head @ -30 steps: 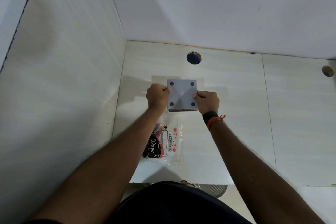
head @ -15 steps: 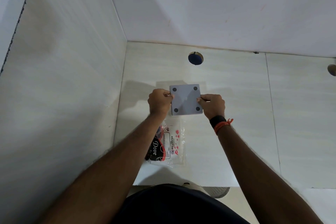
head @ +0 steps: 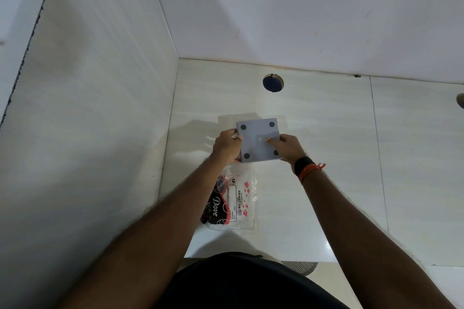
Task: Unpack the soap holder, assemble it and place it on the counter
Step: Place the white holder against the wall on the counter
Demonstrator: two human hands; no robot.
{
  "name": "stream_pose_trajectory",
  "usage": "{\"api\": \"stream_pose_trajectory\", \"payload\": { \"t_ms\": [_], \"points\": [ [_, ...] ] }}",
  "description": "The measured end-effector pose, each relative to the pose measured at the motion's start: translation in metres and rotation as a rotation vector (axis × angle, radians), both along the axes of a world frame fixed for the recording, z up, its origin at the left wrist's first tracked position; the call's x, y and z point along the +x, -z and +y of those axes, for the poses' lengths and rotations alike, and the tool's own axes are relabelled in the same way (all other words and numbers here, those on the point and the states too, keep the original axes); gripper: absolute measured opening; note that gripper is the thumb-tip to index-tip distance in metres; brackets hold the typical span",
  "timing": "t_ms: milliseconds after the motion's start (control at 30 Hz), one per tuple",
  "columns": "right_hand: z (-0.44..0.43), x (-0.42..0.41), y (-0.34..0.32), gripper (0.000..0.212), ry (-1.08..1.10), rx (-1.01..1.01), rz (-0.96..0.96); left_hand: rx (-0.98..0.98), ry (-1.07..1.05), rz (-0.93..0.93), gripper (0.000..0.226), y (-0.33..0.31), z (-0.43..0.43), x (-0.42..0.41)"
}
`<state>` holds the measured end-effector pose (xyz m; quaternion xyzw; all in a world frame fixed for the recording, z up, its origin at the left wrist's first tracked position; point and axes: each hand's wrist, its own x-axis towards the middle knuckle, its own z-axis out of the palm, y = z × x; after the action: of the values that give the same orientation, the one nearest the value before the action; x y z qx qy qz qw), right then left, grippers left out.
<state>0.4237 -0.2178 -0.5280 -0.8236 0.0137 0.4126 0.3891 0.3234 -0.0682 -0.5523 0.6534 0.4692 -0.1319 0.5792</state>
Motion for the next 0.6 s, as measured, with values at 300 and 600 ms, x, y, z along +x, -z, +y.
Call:
{"api": "stream_pose_trajectory", "payload": {
  "t_ms": [300, 600],
  "points": [
    [0.012, -0.022, -0.018, 0.044, -0.091, 0.036, -0.453, -0.551, -0.305, -0.029, 0.092, -0.051, 0.023, -0.004],
    [0.014, -0.053, -0.017, 0.058, -0.222, 0.173, -0.864, -0.694, -0.66, -0.234, 0.034, -0.06, 0.044, -0.026]
  ]
}}
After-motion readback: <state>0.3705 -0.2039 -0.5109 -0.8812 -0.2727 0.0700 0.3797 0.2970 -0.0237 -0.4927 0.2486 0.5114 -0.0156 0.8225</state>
